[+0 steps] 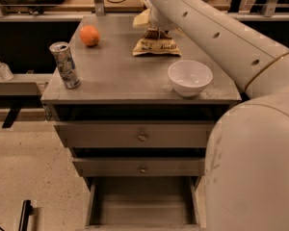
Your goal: Place brown chip bag into bottom drawer
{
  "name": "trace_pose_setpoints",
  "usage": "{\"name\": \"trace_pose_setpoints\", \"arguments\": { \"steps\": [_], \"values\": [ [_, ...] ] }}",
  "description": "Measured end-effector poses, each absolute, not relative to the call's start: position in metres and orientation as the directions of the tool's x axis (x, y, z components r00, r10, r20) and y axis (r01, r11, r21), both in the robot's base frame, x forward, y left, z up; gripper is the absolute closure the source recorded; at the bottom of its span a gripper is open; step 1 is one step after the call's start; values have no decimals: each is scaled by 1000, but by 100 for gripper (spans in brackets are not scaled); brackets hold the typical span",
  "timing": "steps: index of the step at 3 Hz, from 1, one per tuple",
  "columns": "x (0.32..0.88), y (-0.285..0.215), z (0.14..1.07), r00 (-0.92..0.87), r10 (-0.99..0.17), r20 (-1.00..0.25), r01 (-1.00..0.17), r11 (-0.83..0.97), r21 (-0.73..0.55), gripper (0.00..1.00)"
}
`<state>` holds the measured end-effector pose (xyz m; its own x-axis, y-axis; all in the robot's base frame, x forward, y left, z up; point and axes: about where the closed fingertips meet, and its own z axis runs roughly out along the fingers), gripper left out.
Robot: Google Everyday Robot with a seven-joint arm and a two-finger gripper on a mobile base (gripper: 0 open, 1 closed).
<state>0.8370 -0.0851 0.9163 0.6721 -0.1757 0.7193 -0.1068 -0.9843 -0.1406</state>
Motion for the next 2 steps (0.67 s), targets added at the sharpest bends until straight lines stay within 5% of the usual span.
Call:
{"name": "trace_pose_setpoints", "arguments": {
  "steps": [1, 2],
  "values": [
    [867, -73, 900, 649, -171, 742, -115, -985, -127, 0],
    [887, -68, 885, 649, -171, 742, -131, -985, -113, 16]
  ]
}}
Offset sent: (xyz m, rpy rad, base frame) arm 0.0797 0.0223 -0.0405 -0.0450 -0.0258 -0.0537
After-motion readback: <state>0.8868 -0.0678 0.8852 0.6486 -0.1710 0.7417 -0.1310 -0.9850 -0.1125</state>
